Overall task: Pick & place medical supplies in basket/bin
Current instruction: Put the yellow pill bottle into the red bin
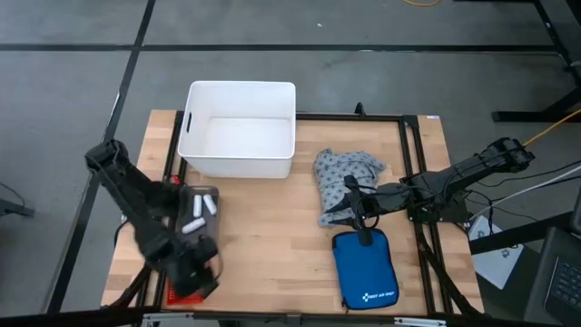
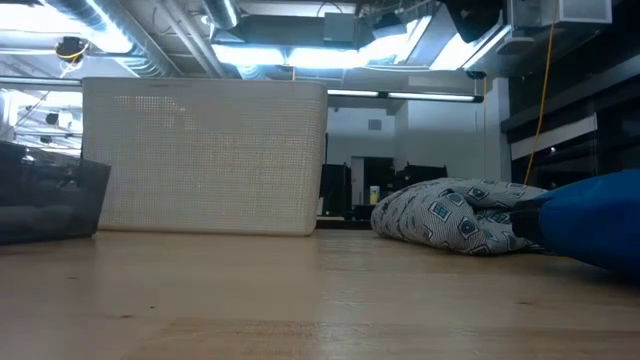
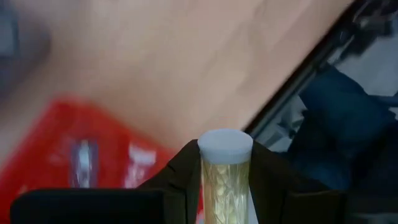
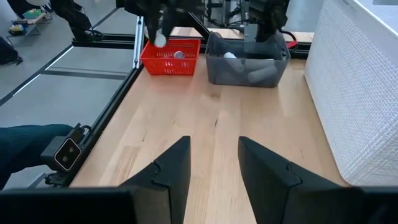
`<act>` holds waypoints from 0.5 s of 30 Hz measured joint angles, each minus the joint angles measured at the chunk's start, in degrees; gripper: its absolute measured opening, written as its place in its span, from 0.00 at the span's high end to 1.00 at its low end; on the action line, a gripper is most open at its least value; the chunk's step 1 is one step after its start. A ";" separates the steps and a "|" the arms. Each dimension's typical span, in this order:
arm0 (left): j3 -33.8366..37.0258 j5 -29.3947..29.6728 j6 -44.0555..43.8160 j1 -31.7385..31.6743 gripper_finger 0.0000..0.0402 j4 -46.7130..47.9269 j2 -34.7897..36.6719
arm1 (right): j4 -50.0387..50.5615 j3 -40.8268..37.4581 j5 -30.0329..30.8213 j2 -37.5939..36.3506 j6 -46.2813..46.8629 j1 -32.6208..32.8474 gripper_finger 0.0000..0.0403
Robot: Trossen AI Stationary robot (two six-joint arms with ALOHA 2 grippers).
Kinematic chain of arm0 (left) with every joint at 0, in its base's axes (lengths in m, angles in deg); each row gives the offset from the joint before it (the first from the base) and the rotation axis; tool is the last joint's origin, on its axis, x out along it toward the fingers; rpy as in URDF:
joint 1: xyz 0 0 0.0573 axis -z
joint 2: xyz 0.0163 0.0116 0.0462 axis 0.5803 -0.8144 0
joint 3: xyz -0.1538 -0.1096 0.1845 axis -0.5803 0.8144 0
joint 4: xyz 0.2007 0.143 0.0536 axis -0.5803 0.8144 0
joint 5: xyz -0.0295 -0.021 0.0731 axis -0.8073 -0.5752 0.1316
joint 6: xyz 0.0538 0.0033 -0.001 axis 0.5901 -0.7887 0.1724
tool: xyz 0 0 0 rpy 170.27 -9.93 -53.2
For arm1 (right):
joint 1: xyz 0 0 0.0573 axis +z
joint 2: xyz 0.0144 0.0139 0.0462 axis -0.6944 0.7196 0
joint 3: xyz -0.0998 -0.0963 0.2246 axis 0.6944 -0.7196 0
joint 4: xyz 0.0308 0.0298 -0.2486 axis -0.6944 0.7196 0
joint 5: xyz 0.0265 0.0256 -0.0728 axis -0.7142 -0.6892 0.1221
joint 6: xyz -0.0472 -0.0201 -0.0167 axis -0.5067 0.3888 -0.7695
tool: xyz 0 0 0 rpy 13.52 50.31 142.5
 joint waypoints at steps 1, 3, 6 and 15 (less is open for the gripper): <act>0.00 0.36 -2.48 1.72 0.76 0.02 0.02 | 0.00 0.00 -0.02 0.00 0.00 0.00 0.66; 0.00 1.52 -7.18 5.11 0.76 0.16 0.02 | 0.00 0.00 -0.02 0.00 0.00 0.00 0.66; 0.01 4.46 -14.20 9.66 0.76 1.94 0.01 | 0.00 0.00 -0.02 0.00 0.00 0.00 0.67; 0.39 6.49 -24.45 15.73 0.75 6.12 -4.33 | 0.00 0.00 0.02 0.00 0.00 0.00 0.67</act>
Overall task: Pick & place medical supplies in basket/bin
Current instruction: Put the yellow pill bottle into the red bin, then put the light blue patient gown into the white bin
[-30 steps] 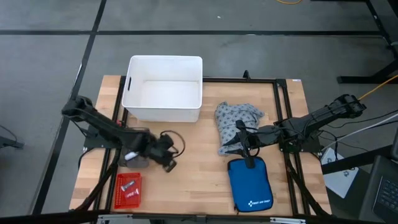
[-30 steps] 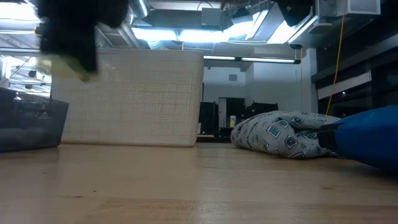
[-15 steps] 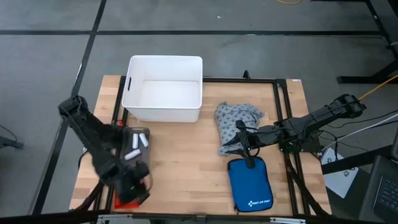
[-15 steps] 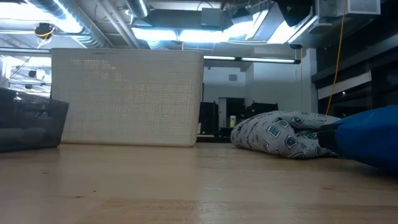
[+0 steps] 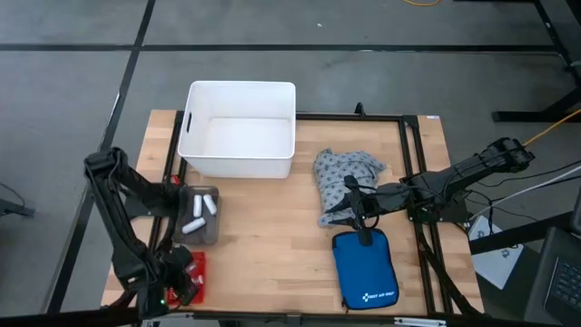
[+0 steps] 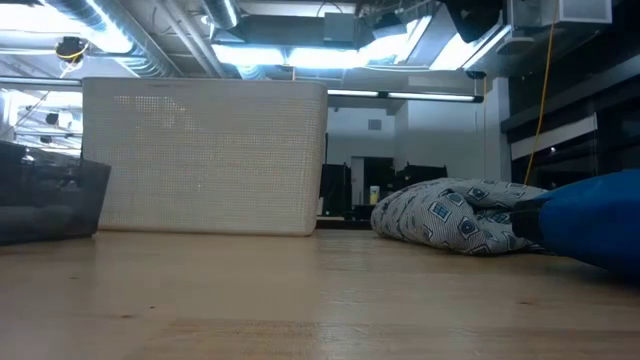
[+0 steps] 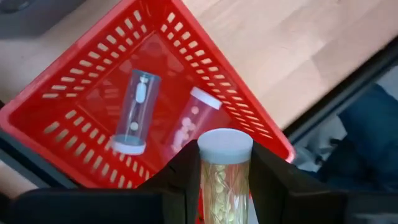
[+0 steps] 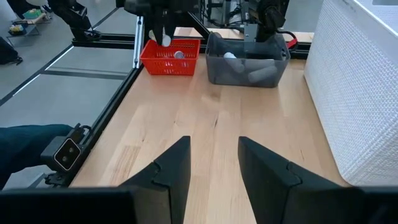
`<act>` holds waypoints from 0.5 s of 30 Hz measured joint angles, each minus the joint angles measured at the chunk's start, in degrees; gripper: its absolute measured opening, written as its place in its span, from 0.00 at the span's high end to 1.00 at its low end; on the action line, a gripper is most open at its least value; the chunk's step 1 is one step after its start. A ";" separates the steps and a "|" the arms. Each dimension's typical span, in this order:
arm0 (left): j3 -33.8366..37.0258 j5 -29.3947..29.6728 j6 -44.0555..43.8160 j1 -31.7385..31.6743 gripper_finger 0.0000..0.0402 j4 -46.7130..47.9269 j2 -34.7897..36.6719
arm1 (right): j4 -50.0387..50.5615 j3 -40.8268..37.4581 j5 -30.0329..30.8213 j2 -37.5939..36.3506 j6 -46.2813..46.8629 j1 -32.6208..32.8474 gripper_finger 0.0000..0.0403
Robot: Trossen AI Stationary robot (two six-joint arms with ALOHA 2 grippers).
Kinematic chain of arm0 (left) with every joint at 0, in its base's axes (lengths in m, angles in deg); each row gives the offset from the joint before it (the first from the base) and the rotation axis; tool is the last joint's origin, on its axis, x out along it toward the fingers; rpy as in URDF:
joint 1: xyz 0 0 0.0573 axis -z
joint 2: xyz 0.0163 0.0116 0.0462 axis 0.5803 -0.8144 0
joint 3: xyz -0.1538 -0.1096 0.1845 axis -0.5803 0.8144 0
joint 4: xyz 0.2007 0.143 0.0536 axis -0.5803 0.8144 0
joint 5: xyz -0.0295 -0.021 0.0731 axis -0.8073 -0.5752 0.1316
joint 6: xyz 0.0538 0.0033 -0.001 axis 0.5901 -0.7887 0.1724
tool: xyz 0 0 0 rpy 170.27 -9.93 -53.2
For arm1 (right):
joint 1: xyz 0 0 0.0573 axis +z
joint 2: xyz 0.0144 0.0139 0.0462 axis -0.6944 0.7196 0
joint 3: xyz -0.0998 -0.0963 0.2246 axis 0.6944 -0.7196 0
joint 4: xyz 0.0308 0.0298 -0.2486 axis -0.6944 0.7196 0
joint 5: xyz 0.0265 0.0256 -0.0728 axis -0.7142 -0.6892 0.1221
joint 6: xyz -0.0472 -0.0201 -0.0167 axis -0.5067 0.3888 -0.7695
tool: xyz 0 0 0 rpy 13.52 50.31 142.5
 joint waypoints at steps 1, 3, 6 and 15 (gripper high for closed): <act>0.00 -0.17 0.10 0.06 0.75 0.00 -0.69 | 0.00 0.00 0.00 0.00 0.00 0.00 0.67; 0.00 -1.00 0.20 -0.03 0.73 0.02 -2.02 | 0.00 0.00 0.01 0.00 0.00 0.00 0.67; 0.00 -1.30 0.63 -0.05 0.67 0.03 -3.56 | -0.01 0.00 0.03 0.00 0.00 0.00 0.67; 0.00 -0.92 1.46 -0.02 0.53 0.01 -4.20 | 0.00 0.00 0.16 0.00 0.00 0.00 0.67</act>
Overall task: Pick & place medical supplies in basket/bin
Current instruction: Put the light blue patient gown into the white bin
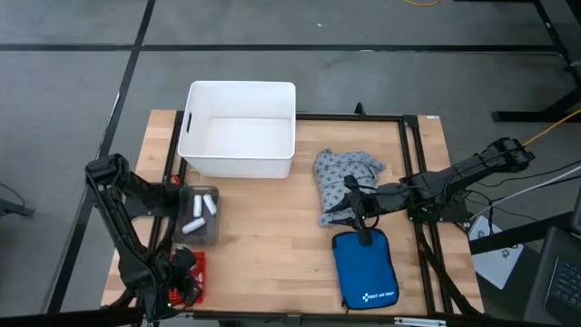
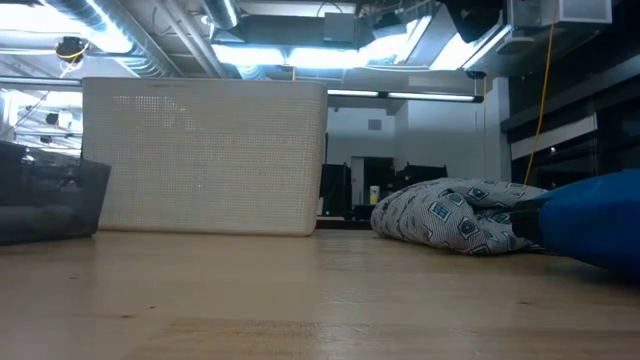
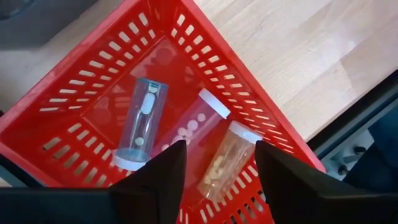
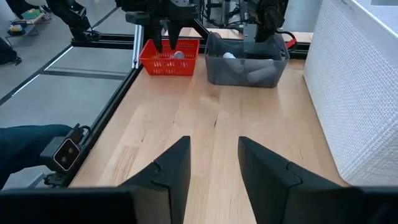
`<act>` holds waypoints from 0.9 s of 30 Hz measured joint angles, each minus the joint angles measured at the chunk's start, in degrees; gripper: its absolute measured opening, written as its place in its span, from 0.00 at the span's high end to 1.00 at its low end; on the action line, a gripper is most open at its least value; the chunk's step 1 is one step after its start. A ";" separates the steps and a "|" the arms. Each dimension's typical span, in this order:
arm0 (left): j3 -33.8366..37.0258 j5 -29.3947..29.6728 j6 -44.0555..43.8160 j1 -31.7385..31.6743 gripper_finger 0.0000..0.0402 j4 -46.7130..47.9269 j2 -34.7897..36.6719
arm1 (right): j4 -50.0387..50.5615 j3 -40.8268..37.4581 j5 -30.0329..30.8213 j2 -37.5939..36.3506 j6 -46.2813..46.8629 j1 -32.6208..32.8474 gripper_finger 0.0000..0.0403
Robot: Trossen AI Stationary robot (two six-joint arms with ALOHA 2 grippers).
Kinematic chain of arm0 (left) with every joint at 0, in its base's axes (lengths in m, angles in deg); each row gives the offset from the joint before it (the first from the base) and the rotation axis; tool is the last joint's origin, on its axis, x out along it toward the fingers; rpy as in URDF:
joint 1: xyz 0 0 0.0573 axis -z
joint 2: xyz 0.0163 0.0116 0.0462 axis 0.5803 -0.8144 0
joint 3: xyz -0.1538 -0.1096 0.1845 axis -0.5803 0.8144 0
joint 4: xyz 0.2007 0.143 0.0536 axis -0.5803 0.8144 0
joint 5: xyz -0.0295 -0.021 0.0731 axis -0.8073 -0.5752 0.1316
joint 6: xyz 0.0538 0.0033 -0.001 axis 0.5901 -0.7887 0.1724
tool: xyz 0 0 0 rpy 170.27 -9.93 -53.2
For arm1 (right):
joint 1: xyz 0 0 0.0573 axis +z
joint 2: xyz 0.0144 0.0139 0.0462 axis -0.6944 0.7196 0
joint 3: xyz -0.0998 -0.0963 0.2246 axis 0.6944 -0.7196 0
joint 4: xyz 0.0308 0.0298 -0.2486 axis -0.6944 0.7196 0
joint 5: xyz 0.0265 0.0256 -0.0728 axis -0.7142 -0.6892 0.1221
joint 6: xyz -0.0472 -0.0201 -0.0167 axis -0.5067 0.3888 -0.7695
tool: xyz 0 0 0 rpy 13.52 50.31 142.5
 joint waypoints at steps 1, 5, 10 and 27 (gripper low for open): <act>0.00 0.03 0.48 0.01 0.52 0.04 0.00 | 0.00 0.00 0.00 0.00 0.00 0.00 0.67; -0.01 4.99 4.48 -0.27 0.51 0.12 0.16 | 0.00 0.00 -0.02 0.00 -0.01 0.00 0.67; -0.02 17.96 11.76 -2.09 0.52 -0.50 1.73 | -0.48 -0.02 -0.13 0.00 -4.30 0.00 0.67; -0.04 35.87 69.35 -22.74 0.53 -26.92 4.90 | 3.56 -0.02 5.34 0.00 -0.27 -0.17 0.67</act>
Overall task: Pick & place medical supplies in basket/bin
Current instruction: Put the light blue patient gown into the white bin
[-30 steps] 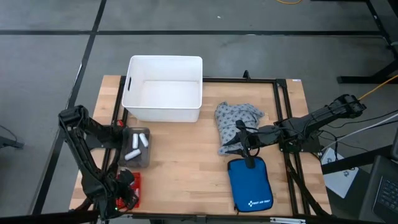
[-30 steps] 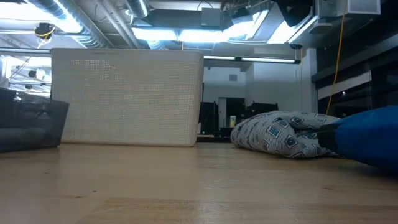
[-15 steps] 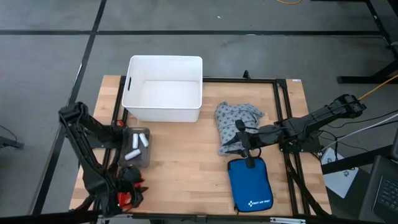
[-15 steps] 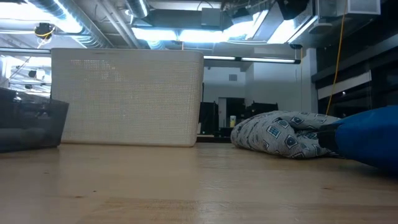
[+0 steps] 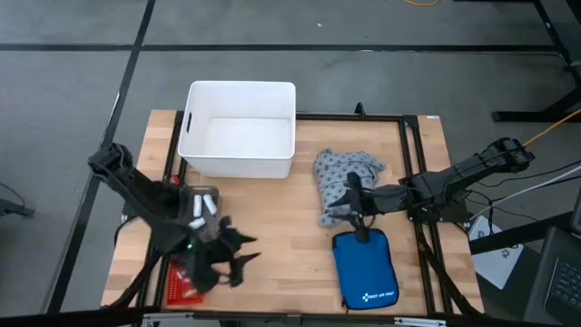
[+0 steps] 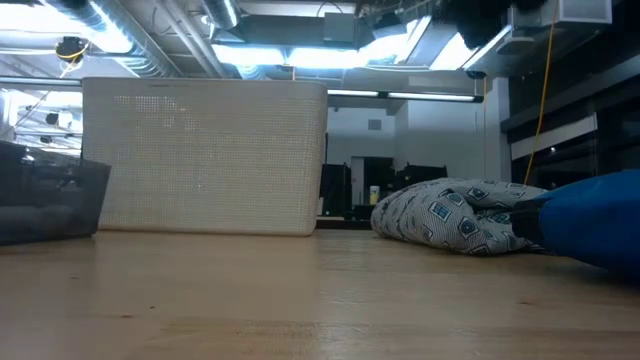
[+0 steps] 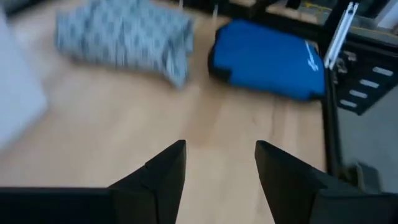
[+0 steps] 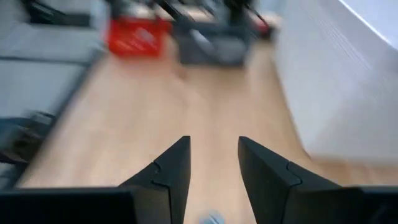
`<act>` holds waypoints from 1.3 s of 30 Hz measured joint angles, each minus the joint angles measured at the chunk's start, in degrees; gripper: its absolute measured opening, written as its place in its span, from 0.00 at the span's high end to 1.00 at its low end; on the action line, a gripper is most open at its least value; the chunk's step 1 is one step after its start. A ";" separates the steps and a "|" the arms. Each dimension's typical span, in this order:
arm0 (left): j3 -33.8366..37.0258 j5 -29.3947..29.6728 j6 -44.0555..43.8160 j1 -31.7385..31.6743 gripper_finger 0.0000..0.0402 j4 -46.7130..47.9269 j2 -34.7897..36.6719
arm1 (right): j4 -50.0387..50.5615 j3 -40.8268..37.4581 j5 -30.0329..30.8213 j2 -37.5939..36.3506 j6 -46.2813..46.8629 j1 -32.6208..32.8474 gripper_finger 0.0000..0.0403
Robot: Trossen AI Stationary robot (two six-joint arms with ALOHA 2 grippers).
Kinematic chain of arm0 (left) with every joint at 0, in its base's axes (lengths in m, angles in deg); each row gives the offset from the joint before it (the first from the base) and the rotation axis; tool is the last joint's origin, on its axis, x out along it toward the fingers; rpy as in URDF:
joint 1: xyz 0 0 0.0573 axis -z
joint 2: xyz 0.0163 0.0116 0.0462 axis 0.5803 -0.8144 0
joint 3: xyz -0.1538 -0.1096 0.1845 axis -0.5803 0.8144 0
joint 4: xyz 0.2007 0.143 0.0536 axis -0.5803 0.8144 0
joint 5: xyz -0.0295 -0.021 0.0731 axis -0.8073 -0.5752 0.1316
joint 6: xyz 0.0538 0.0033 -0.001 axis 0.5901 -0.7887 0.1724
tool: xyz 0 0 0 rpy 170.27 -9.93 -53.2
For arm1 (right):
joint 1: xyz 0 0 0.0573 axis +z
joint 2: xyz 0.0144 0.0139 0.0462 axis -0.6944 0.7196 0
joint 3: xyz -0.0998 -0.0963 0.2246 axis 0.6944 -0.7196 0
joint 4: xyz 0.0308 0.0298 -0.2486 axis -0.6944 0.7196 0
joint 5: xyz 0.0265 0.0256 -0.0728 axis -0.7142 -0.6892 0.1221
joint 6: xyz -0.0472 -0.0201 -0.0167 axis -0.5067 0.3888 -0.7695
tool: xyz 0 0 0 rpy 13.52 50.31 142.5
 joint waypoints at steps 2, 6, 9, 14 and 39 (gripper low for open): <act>0.00 -0.76 8.64 -3.45 0.53 -4.82 0.00 | 4.99 0.00 3.74 0.00 2.62 -0.43 0.67; 0.00 -6.00 20.31 -10.49 0.53 -11.63 0.00 | 14.99 0.00 7.72 0.00 6.52 -0.85 0.66; 0.00 -9.01 25.65 -15.14 0.53 -14.62 -0.19 | 21.00 0.00 9.47 0.00 9.49 -0.86 0.66; 0.00 -11.40 35.16 -20.40 0.53 -19.94 -1.98 | 29.79 0.00 17.56 0.00 13.79 -0.86 0.66; -17.66 -7.93 70.99 -30.39 0.53 -21.41 -29.79 | 40.78 0.00 11.12 -0.02 28.80 4.34 0.66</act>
